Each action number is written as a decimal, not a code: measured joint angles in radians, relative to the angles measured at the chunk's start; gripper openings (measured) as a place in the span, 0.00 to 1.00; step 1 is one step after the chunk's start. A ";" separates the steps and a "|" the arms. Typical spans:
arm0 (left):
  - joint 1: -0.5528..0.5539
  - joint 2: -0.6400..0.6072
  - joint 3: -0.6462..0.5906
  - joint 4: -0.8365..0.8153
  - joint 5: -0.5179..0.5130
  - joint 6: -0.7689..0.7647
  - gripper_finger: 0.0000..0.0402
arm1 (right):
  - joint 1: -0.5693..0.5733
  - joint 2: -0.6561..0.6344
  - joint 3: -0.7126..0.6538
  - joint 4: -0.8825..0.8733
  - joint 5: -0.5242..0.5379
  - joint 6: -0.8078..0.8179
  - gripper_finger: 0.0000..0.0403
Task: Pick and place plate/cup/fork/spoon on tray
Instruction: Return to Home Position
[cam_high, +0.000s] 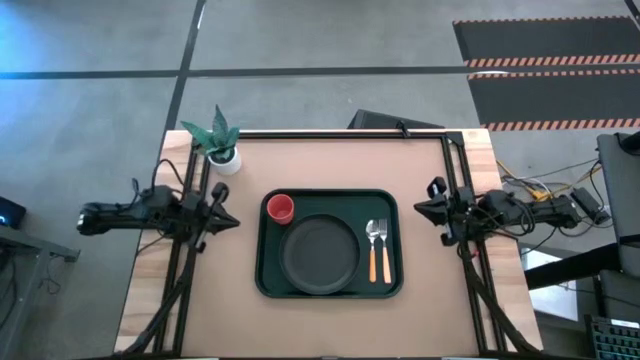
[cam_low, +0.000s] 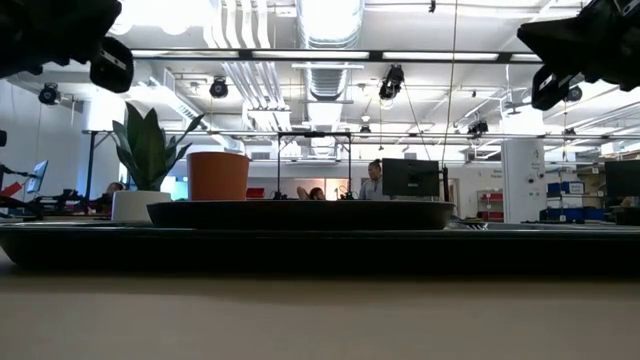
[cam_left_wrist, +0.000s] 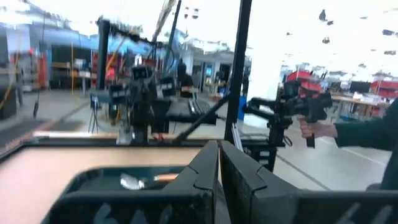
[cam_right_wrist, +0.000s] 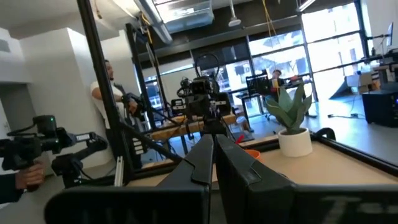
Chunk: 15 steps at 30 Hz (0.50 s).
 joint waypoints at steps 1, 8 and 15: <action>0.000 0.000 -0.022 0.041 0.000 0.000 0.00 | 0.000 0.000 0.000 -0.001 0.000 -0.005 0.02; 0.000 0.013 -0.117 0.141 -0.004 -0.011 0.00 | 0.000 0.000 0.000 -0.004 0.000 -0.006 0.02; 0.000 0.024 -0.119 0.150 -0.009 -0.010 0.00 | 0.000 0.003 0.001 -0.004 0.000 -0.005 0.02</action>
